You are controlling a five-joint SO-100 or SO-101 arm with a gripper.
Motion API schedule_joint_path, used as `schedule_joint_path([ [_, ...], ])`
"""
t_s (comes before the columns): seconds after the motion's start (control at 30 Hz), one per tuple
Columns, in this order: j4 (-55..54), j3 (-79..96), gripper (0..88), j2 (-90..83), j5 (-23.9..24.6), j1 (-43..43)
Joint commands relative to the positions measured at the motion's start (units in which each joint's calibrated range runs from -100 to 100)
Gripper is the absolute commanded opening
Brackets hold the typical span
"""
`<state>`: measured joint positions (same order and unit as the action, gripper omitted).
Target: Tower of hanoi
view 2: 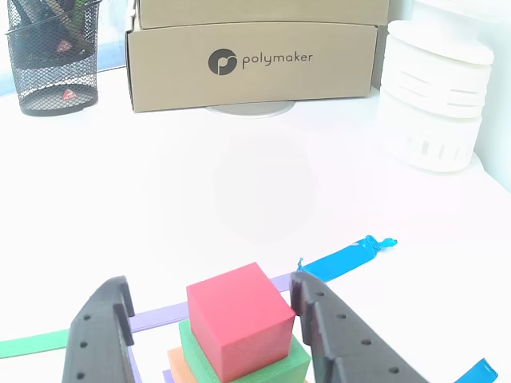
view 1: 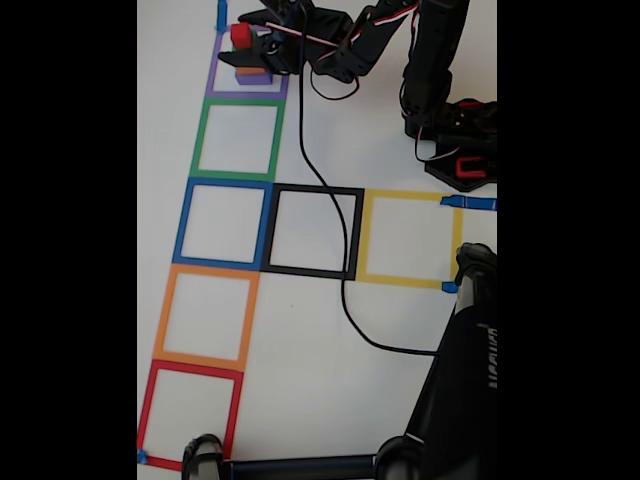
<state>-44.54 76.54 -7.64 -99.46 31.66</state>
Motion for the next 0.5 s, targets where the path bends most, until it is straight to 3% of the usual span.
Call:
schedule_joint_path([
  [0.0,-1.2,-1.1,20.1,-0.2,-0.5,0.8],
  [0.47,-1.2,0.3,17.2,0.3,-0.5,0.7],
])
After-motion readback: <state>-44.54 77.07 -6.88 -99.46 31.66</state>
